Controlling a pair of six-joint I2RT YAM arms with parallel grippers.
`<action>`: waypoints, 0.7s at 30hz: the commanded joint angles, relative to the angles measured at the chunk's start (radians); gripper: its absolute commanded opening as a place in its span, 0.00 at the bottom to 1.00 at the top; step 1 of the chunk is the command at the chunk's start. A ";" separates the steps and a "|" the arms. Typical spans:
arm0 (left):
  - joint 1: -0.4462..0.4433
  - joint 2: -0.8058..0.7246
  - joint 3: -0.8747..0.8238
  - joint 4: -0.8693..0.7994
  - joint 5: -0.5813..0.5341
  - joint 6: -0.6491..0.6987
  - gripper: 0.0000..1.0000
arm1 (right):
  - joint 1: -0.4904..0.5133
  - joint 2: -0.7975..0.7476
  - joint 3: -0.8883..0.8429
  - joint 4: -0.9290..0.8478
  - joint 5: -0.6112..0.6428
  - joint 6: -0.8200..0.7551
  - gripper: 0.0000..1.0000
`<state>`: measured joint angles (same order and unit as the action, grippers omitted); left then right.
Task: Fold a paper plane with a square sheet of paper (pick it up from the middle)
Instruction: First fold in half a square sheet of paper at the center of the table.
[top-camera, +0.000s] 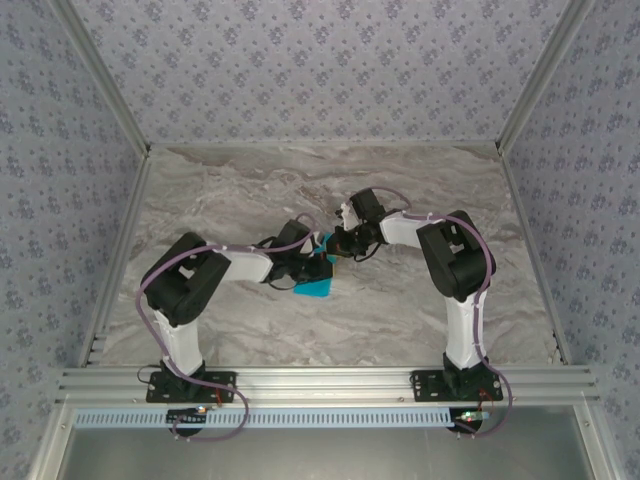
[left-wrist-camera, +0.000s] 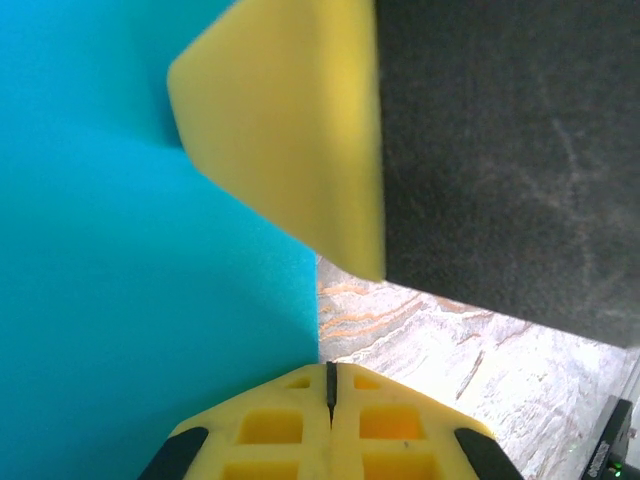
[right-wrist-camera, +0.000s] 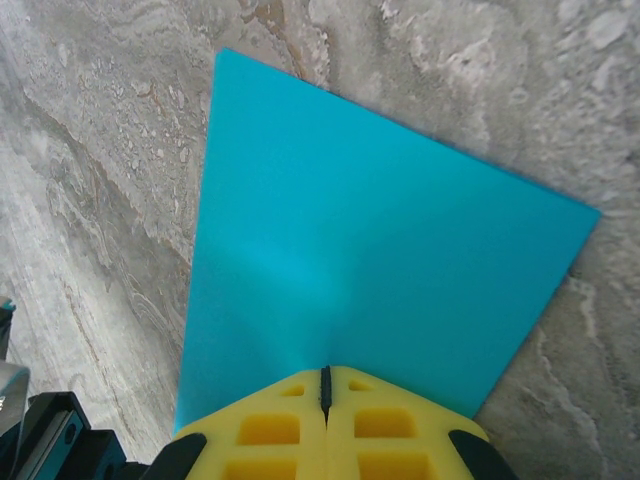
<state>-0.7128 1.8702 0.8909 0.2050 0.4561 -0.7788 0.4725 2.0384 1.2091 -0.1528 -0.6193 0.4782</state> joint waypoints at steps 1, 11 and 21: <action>-0.042 -0.025 -0.015 -0.083 0.017 0.057 0.00 | -0.008 0.043 -0.002 -0.053 0.027 0.003 0.00; -0.100 -0.049 -0.060 -0.159 -0.025 0.099 0.00 | -0.014 0.052 0.004 -0.066 0.032 0.000 0.00; -0.141 -0.098 -0.124 -0.149 -0.017 0.080 0.00 | -0.022 0.057 0.004 -0.075 0.036 -0.005 0.00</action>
<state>-0.8211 1.7813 0.8089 0.1627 0.3885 -0.6998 0.4660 2.0441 1.2110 -0.1848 -0.6571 0.4782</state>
